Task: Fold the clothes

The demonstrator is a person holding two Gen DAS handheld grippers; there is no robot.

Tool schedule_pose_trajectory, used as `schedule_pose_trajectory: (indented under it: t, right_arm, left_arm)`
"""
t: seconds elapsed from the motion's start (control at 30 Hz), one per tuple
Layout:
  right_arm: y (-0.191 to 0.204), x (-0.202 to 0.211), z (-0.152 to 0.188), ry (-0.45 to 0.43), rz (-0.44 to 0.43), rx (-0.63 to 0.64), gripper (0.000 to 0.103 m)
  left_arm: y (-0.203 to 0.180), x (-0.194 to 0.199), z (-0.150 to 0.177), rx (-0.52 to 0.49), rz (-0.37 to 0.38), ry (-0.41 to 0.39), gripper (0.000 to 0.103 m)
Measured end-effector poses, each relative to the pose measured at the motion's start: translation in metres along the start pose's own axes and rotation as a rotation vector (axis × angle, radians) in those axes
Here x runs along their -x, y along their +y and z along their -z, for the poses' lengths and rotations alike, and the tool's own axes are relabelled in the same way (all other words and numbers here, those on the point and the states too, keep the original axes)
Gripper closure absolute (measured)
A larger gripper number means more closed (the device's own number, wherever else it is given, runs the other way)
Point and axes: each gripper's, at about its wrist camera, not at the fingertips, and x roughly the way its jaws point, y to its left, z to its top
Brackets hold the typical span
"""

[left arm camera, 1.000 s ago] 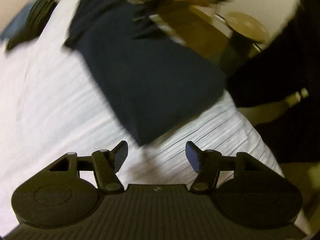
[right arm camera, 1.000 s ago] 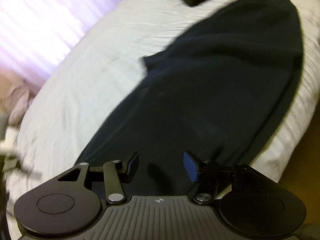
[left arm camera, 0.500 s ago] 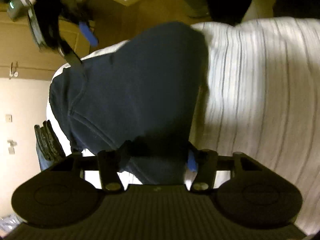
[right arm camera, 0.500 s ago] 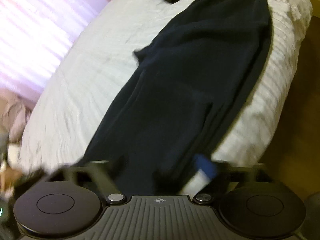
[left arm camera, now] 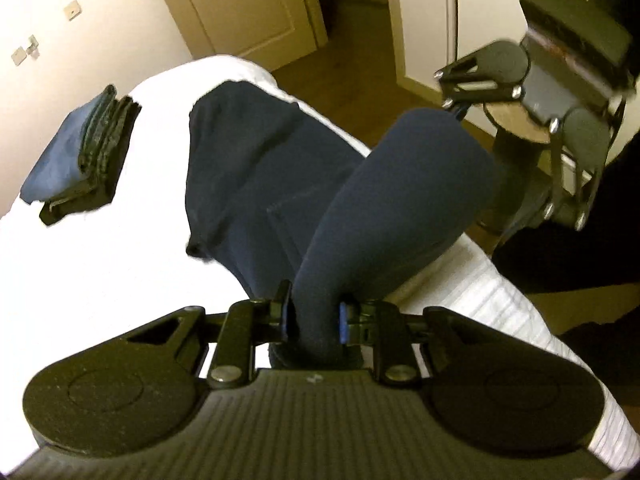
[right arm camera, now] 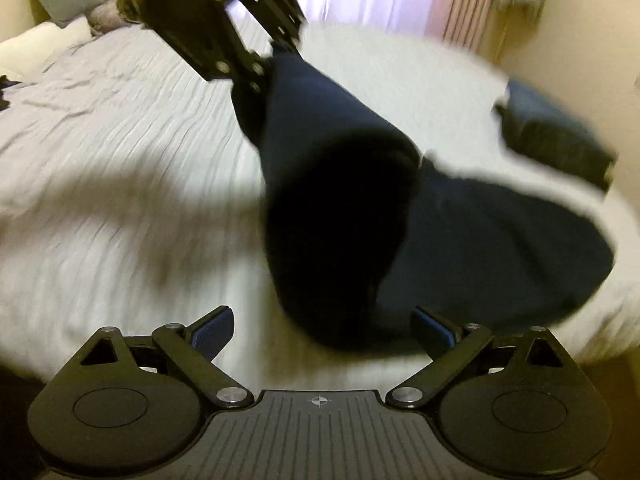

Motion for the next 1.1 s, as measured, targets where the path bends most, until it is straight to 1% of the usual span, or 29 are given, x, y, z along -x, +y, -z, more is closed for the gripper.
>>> schedule_pose_trajectory:
  t: [0.1,0.2,0.23,0.27,0.3,0.33,0.37,0.47,0.57,0.67,0.8,0.87,0.97,1.03,1.1]
  right_arm:
    - [0.003,-0.018,-0.011,-0.062,0.051,0.055,0.006]
    - [0.002,-0.032,-0.016,-0.084,0.08,0.073,0.006]
    - [0.0,-0.036,-0.018,-0.09,0.08,0.072,0.006]
    - [-0.004,-0.035,-0.019,-0.087,0.046,0.042,0.006]
    - [-0.009,-0.034,-0.02,-0.085,0.013,0.012,0.025]
    - [-0.014,-0.03,-0.021,-0.084,-0.017,-0.014,0.047]
    - [-0.019,-0.024,-0.021,-0.077,-0.035,-0.049,0.077]
    - [-0.035,-0.006,-0.024,-0.057,-0.083,-0.153,0.086]
    - [-0.055,0.015,-0.032,-0.067,-0.078,-0.264,0.086]
    - [-0.086,0.025,-0.04,-0.084,-0.079,-0.369,0.086]
    - [-0.152,0.026,-0.056,-0.109,-0.086,-0.459,0.087]
    - [-0.191,0.026,-0.052,-0.119,-0.107,-0.528,0.087]
    - [-0.251,0.025,-0.047,-0.134,-0.14,-0.632,0.087]
    - [-0.29,0.024,-0.042,-0.142,-0.162,-0.704,0.087]
    - [-0.331,0.009,-0.032,-0.131,-0.192,-0.795,0.087]
  left_arm:
    - [0.002,0.001,-0.002,-0.045,0.022,0.011,0.085]
    - [-0.002,0.0,0.0,-0.103,0.042,0.023,0.085]
    - [-0.004,-0.001,0.0,-0.116,0.045,0.028,0.085]
    - [-0.005,-0.001,0.0,-0.127,0.045,0.032,0.085]
    - [-0.006,0.0,0.0,-0.137,0.044,0.037,0.085]
    - [-0.007,0.0,0.001,-0.147,0.043,0.041,0.085]
    - [-0.006,0.001,-0.001,-0.148,0.041,0.036,0.085]
    - [0.005,0.007,-0.019,-0.129,0.031,-0.001,0.084]
    - [0.019,0.011,-0.045,-0.13,0.002,-0.036,0.084]
    - [0.044,-0.002,-0.076,-0.119,-0.021,-0.037,0.084]
    - [0.084,-0.028,-0.12,-0.095,-0.04,-0.033,0.084]
    - [0.111,-0.046,-0.142,-0.09,-0.039,-0.027,0.084]
    - [0.15,-0.08,-0.174,-0.066,-0.015,-0.004,0.084]
    - [0.169,-0.112,-0.186,-0.048,0.015,0.025,0.084]
    - [0.187,-0.144,-0.198,-0.029,0.047,0.055,0.084]
